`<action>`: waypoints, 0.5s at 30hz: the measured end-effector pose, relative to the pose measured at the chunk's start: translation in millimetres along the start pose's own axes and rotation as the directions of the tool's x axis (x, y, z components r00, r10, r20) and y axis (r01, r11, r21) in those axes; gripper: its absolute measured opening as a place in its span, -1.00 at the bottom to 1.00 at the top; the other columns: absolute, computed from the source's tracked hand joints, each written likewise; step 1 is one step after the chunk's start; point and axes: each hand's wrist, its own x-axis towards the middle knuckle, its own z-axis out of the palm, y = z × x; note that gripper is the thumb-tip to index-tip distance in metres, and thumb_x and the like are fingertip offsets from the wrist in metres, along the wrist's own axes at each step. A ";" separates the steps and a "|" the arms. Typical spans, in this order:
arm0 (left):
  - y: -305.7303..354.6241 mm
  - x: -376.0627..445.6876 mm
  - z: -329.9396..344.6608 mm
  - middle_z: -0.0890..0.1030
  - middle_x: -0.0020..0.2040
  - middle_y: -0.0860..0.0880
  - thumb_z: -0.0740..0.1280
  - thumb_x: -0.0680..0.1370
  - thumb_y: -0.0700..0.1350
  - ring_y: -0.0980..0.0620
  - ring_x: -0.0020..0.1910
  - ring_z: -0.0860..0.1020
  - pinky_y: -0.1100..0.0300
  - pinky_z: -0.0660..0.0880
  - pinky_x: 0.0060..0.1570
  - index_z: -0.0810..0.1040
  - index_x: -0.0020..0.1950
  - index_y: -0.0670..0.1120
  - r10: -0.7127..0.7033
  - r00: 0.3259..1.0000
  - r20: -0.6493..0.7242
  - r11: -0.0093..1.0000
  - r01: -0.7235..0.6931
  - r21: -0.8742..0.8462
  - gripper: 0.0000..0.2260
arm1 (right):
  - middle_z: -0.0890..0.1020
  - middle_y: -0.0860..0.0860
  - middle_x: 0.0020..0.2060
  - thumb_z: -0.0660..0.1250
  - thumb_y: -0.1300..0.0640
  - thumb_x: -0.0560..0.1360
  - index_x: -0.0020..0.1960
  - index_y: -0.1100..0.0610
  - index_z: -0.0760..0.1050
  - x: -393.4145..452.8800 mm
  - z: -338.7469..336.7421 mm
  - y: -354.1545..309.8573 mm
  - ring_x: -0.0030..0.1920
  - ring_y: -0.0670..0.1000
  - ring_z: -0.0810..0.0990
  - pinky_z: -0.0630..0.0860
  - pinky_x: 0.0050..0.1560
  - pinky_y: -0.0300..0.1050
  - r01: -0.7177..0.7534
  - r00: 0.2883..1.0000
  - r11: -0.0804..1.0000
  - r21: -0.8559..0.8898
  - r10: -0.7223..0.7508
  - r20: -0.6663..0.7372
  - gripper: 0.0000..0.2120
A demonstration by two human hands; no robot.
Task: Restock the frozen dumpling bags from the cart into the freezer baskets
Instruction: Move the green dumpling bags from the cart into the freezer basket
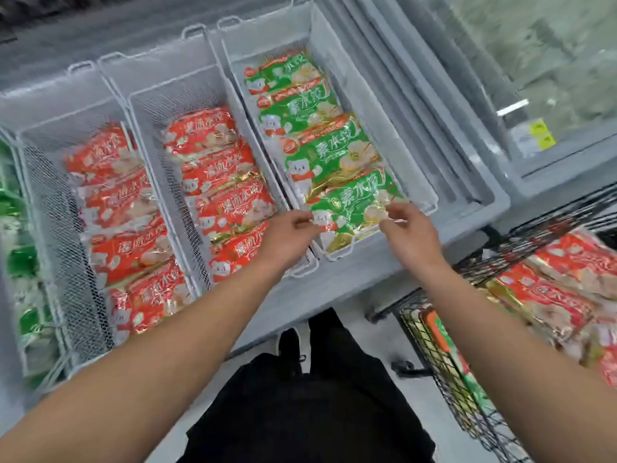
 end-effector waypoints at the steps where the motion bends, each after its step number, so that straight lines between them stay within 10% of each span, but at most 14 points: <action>1: -3.6 -10.6 5.8 0.68 0.08 -0.07 0.39 0.54 -0.11 0.02 -0.02 0.64 0.25 0.49 -0.14 0.62 0.25 -0.09 0.008 1.000 0.022 1.000 -0.008 0.005 -0.71 | 0.59 -0.01 0.15 0.34 0.15 0.53 0.29 0.10 0.53 -18.3 -4.4 10.6 0.08 -0.06 0.53 0.33 0.07 -0.24 -0.025 1.000 1.000 0.013 0.025 -0.018 -0.68; 15: -11.5 -111.5 165.2 0.68 -0.03 0.07 0.42 0.45 -0.05 0.04 0.04 0.65 0.15 0.54 0.15 0.63 0.18 0.00 0.116 0.888 0.446 0.934 -0.251 0.255 -0.70 | 0.57 -0.03 0.14 0.36 0.11 0.53 0.25 0.09 0.53 -204.3 -74.6 194.7 0.09 0.03 0.54 0.42 0.14 -0.09 -0.435 0.832 0.862 0.260 0.495 -0.250 -0.70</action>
